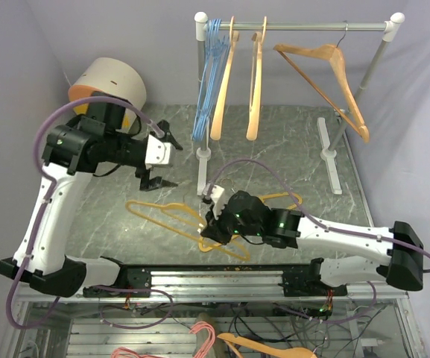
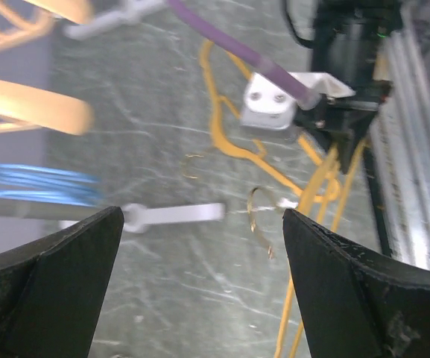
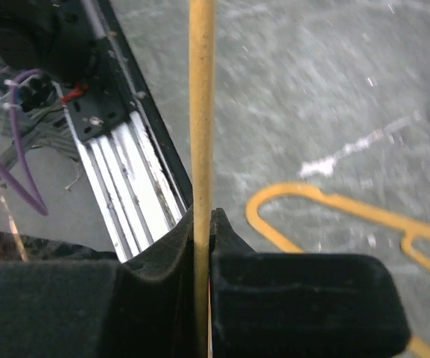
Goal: Organize the hangers
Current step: Pick up the hanger at the center of the board.
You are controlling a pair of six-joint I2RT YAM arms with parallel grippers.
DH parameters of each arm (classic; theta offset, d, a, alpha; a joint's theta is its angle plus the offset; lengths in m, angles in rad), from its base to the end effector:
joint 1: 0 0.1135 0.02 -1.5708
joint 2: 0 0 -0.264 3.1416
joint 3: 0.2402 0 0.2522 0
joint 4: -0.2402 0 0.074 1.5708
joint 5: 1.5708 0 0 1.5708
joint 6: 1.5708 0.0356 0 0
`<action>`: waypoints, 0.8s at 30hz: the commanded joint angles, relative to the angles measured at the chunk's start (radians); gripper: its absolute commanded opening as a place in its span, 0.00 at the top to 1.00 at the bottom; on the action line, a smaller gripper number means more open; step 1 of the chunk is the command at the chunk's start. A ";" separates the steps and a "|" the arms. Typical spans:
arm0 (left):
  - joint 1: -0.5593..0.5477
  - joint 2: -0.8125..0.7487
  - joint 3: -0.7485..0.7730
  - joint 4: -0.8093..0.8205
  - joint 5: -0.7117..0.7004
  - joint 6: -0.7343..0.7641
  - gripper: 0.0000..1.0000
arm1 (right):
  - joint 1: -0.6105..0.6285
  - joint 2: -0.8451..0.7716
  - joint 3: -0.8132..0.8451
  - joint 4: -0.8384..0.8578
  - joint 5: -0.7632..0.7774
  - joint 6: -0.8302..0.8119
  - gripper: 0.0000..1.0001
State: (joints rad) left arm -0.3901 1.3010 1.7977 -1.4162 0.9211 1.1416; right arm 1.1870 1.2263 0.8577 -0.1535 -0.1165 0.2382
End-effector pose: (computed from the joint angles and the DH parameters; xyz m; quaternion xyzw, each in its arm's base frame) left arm 0.1689 -0.1001 0.4614 0.6908 0.5132 -0.2865 0.4211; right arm 0.0994 0.2572 0.2752 -0.4207 0.7554 0.3649 0.3452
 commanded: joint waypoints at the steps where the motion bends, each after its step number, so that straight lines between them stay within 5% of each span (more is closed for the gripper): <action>1: -0.001 0.004 0.137 0.260 -0.063 -0.250 0.01 | 0.041 -0.138 -0.083 -0.107 0.263 0.233 1.00; 6: -0.001 0.015 0.217 0.561 -0.448 -0.695 0.01 | 0.163 -0.330 -0.162 -0.325 0.610 0.508 1.00; 13: 0.000 0.006 0.262 0.613 -0.771 -0.988 0.01 | 0.229 -0.280 -0.024 -0.787 0.860 0.897 1.00; 17: -0.001 0.047 0.355 0.470 -0.708 -0.934 0.01 | 0.230 -0.283 0.090 -1.020 0.980 1.037 1.00; 20: -0.001 0.093 0.396 0.418 -0.825 -1.008 0.01 | 0.227 -0.256 0.203 -1.180 1.088 1.112 1.00; 22: -0.001 0.122 0.414 0.404 -0.916 -1.039 0.01 | 0.206 -0.231 0.260 -1.214 1.154 1.075 1.00; 24: -0.001 0.140 0.445 0.373 -0.829 -1.004 0.01 | 0.172 -0.230 0.286 -1.103 1.139 0.858 1.00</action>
State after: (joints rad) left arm -0.3889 1.3914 2.1933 -0.9535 0.1360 0.1776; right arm 1.4002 0.9821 1.0782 -1.2140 0.8673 1.2221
